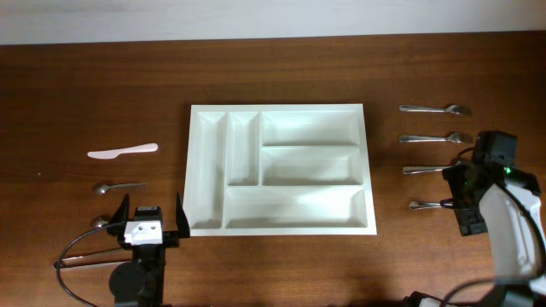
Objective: Pack container
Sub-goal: 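Move the right gripper over the lower metal spoon on the right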
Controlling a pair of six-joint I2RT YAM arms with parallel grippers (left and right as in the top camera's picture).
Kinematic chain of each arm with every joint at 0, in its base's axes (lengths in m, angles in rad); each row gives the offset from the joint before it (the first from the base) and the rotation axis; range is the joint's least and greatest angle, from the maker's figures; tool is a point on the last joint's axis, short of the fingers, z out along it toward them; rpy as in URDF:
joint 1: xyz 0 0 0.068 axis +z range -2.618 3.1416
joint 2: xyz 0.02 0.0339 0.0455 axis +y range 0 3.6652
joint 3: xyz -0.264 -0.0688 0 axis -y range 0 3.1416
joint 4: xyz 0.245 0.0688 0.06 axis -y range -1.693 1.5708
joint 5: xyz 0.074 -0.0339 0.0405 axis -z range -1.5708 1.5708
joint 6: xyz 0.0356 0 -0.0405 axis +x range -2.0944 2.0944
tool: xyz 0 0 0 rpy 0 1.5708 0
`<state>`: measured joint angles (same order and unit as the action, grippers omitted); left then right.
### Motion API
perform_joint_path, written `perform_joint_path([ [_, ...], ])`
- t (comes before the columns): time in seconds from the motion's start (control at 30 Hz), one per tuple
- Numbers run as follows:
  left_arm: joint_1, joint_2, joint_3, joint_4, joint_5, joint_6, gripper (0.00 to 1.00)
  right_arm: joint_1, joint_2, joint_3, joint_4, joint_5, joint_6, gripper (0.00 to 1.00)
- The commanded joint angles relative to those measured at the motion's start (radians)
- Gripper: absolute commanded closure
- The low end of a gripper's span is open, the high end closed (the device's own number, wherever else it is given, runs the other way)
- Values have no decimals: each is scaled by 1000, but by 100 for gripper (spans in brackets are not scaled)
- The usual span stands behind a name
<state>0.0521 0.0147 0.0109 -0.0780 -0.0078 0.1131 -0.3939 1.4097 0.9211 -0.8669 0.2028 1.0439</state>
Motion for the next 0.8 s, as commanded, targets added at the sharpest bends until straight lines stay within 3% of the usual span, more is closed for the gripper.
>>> perform_joint_path([
  [0.0,3,-9,-2,-5,1,16,1,-35,80,12,7,-56,39,1],
  [0.3,3,-9,-2,-5,1,16,1,-105,229,12,69,-89,38,1],
  [0.77,3,-9,-2,-5,1,16,1,-111,254,12,83,-113,34,1],
])
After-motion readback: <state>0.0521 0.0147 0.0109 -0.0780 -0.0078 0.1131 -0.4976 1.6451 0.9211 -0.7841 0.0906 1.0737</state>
